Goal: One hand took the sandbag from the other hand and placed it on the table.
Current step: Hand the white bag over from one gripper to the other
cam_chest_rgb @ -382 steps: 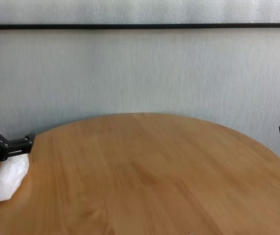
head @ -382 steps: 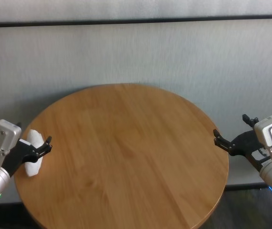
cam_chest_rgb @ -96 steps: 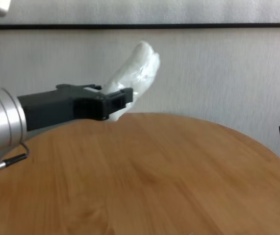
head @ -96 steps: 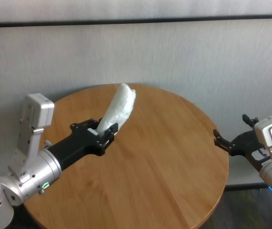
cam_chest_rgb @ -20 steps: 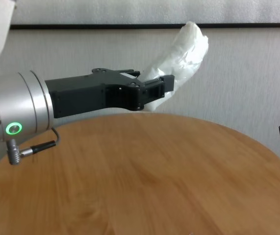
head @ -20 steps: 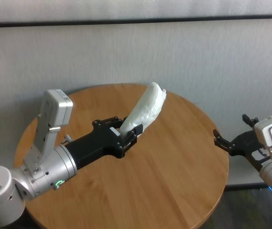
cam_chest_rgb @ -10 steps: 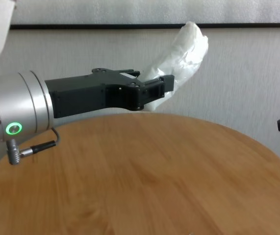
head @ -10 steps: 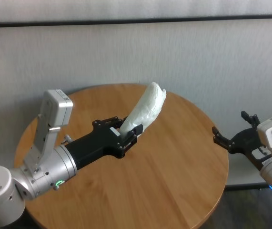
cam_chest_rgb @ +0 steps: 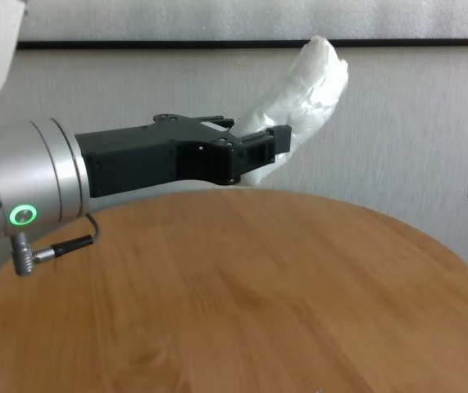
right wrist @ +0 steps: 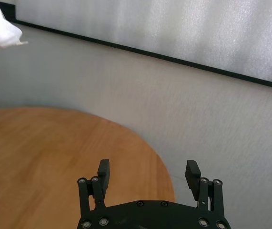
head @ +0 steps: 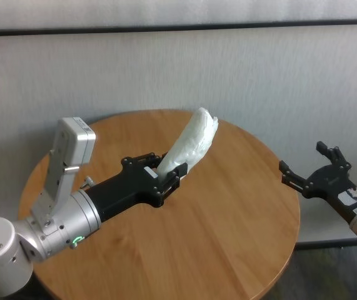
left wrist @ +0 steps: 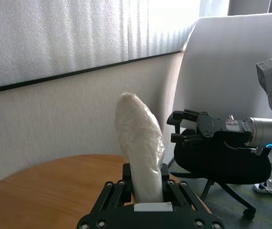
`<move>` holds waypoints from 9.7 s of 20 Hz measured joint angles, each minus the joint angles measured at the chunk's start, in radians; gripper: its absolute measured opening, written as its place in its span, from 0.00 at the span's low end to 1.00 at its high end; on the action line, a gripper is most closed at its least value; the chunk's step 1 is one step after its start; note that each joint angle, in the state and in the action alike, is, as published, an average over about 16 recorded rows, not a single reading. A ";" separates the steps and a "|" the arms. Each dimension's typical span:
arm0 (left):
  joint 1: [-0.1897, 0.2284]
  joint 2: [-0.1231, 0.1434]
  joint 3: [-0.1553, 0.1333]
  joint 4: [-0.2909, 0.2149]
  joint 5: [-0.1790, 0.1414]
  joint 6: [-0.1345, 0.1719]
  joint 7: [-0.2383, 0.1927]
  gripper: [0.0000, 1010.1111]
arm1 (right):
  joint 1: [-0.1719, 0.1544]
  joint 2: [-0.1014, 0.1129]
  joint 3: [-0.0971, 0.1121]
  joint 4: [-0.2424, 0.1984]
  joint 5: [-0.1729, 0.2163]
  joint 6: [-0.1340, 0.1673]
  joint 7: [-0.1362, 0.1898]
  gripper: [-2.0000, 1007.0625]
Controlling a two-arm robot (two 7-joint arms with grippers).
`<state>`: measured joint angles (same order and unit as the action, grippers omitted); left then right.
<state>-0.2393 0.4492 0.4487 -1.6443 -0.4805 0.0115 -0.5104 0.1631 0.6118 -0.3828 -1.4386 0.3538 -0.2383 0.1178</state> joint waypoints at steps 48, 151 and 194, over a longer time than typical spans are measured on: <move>0.000 0.000 0.000 0.000 0.000 0.000 0.000 0.34 | -0.031 -0.032 0.121 -0.162 0.746 0.481 0.369 0.99; 0.000 0.000 0.000 0.000 0.000 0.000 0.000 0.34 | 0.238 -0.137 -0.112 -0.042 1.070 0.678 0.250 0.56; 0.000 0.000 0.000 0.000 0.000 0.000 0.000 0.56 | 0.240 -0.124 -0.133 -0.046 1.111 0.650 0.267 0.56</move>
<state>-0.2393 0.4492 0.4486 -1.6443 -0.4806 0.0114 -0.5104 0.4032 0.4877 -0.5162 -1.4846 1.4651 0.4118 0.3847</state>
